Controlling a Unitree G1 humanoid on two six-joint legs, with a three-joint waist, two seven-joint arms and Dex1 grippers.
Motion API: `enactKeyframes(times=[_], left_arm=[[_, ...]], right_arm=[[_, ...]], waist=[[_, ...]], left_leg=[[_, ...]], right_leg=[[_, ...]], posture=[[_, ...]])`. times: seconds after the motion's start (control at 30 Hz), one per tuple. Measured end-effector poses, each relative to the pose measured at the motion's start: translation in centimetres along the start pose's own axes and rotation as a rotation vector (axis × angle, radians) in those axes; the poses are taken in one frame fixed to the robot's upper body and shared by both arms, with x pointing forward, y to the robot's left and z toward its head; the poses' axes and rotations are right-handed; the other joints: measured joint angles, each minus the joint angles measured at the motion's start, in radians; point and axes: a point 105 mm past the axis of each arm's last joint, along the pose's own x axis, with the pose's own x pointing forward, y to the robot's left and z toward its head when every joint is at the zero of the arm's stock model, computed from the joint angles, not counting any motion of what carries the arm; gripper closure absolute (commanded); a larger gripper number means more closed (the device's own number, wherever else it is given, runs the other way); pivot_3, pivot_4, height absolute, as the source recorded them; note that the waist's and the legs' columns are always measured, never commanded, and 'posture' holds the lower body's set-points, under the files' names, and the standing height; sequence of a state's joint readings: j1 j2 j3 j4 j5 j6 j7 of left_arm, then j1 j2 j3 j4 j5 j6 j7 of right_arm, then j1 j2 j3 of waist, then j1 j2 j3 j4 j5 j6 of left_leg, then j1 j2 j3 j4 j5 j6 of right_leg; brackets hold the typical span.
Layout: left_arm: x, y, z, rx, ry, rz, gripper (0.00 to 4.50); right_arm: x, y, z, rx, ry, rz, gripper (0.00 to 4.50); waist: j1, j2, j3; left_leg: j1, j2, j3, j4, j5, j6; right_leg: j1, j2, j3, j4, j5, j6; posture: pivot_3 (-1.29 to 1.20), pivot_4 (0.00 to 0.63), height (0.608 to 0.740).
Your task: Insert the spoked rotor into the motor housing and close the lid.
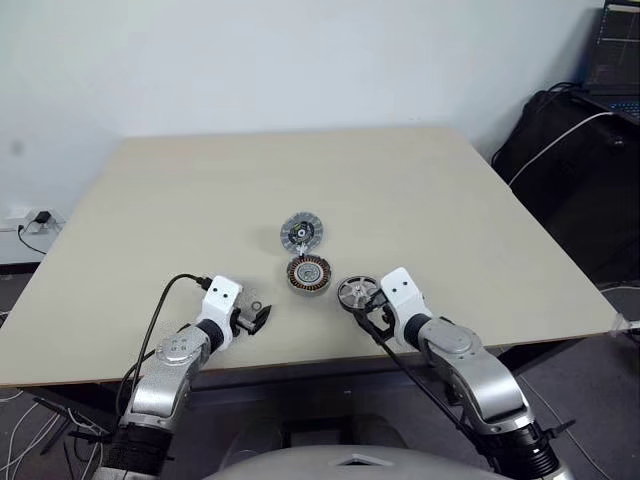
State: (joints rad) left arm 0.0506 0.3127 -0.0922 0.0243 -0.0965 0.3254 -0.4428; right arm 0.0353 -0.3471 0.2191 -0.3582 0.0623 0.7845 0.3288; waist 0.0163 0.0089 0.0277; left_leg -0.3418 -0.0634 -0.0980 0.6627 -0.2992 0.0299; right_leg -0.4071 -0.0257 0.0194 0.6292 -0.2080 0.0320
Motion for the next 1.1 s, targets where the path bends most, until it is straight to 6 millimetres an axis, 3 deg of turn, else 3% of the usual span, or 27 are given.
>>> enactKeyframes(times=[0.37, 0.47, 0.8, 0.97, 1.1], left_arm=[[1.6, 0.5, -0.8, -0.001, 0.040, 0.022, 0.03], [1.8, 0.4, -0.8, 0.004, 0.044, 0.015, 0.59], [1.0, 0.3, -1.2, 0.016, 0.060, -0.007, 3.81], [0.4, 0.1, -1.1, 0.010, 0.085, -0.015, 3.83], [0.6, -0.6, 0.7, 0.000, 0.031, -0.031, 3.83]], right_arm=[[0.1, 0.2, 0.0, -0.003, -0.003, 0.006, 0.00], [0.1, 0.2, -0.2, 0.000, 0.000, 0.006, 0.00], [0.0, 0.4, -0.5, 0.010, 0.008, 0.009, 0.00], [0.0, 0.5, -0.5, 0.011, 0.006, 0.012, 0.00], [0.2, 0.5, -0.1, 0.008, -0.003, 0.014, 0.00]], waist=[[0.001, 0.000, -0.002], [0.002, 0.000, -0.004], [-0.002, 0.001, -0.008], [-0.002, 0.001, -0.008], [0.000, 0.000, -0.007]], left_leg=[[0.000, 0.000, 0.000, 0.000, 0.000, 0.000], [0.000, 0.000, 0.000, 0.001, 0.000, 0.000], [0.001, 0.000, 0.000, 0.001, 0.000, 0.000], [0.001, 0.000, 0.000, 0.001, 0.000, 0.000], [0.000, 0.000, 0.000, 0.001, 0.000, 0.000]], right_leg=[[0.000, 0.000, 0.000, 0.000, 0.000, 0.000], [0.001, 0.000, 0.000, 0.000, 0.001, 0.000], [0.001, 0.000, 0.000, 0.001, 0.001, 0.000], [0.000, 0.000, 0.000, 0.001, 0.001, 0.000], [0.000, 0.000, 0.000, 0.001, 0.001, 0.000]], posture=[[0.00, 0.000, 0.740], [0.00, 0.000, 0.740], [0.00, 0.000, 0.740], [0.00, 0.000, 0.740], [0.00, 0.000, 0.740]])
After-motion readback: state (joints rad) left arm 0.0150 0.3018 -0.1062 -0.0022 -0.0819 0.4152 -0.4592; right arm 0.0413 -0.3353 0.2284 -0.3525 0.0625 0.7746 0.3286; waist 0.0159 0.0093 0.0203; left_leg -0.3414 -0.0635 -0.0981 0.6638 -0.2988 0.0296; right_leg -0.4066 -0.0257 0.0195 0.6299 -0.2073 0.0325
